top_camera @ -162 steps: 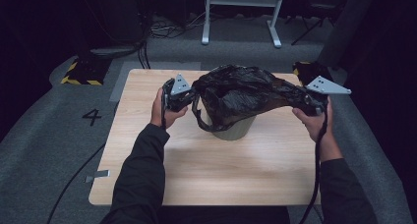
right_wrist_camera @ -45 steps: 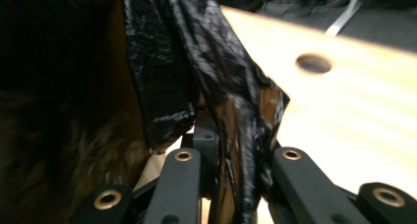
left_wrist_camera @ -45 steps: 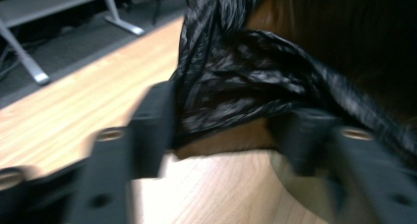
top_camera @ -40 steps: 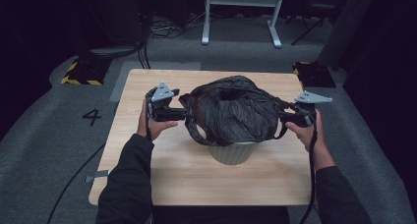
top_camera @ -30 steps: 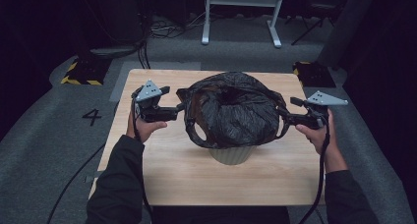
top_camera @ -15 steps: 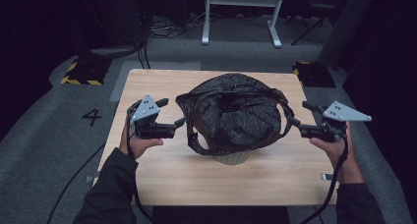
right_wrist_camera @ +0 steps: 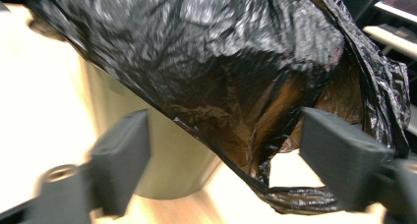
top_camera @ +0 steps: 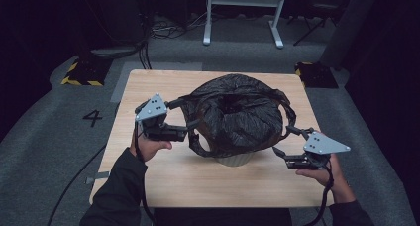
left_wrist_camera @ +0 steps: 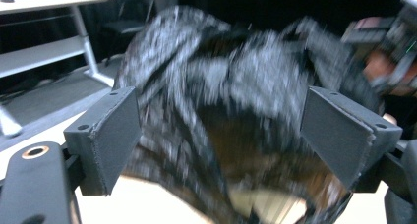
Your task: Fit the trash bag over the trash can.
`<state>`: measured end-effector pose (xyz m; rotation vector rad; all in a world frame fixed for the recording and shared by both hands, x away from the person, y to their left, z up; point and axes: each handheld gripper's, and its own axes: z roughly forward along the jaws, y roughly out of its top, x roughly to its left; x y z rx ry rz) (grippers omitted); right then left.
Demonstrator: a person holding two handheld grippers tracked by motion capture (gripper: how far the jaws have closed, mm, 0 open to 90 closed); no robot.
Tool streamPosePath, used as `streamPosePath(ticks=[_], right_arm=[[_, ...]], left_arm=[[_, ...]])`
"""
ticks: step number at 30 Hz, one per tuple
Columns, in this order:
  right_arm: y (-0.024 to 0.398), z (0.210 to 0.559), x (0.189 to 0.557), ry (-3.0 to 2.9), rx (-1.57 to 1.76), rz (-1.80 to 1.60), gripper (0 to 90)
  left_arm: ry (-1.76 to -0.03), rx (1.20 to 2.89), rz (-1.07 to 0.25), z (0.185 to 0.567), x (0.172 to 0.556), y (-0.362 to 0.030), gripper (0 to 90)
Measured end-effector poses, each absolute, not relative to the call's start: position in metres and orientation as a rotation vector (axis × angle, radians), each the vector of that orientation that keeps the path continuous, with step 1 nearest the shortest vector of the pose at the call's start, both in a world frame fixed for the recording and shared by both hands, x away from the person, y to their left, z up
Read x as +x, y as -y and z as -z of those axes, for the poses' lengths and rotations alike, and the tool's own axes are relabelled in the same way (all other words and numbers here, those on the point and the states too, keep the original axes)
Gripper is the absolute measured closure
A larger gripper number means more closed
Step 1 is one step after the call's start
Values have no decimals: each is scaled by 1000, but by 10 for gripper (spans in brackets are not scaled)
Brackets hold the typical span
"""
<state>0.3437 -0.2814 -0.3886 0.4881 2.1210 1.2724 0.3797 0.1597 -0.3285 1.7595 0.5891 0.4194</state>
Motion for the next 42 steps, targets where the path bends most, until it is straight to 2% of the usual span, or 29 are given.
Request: streamPosePath(ticks=[1, 2, 3, 4, 6, 8, 13, 15, 20, 22, 34, 42], right_arm=[[278, 391, 344, -2110, 471, -1255, 397], [277, 392, 345, -2099, 469, -1260, 451], [275, 394, 346, -2091, 465, -1264, 574], [274, 395, 347, -2091, 452, -1252, 647], [272, 397, 347, -2084, 434, -1243, 773], [271, 399, 347, -2088, 431, -1224, 871], [273, 406, 348, -2128, 406, -1244, 900], [273, 409, 348, -2143, 409, -1235, 900], [276, 418, 351, -2175, 409, -1220, 900], [278, 422, 353, -2190, 414, -1212, 900], [282, 464, 374, -2336, 518, -1161, 900], [291, 469, 388, -2294, 575, -1124, 900]], left_arm=[[-592, 1757, -426, 327, 383, -158, 169], [-588, 1760, -422, 324, 389, -155, 207], [-596, 1772, -427, 324, 394, -152, 281], [-603, 1786, -443, 323, 398, -149, 307], [-629, 1829, -455, 326, 411, -144, 363], [-637, 1867, -461, 331, 422, -140, 488], [-630, 1901, -452, 345, 441, -139, 801], [-629, 1906, -507, 350, 443, -137, 895], [-699, 1870, -461, 364, 460, -142, 899], [-713, 1907, -480, 372, 466, -139, 899], [-772, 2019, -357, 418, 494, -119, 900], [-790, 1993, -380, 425, 499, -107, 883]])
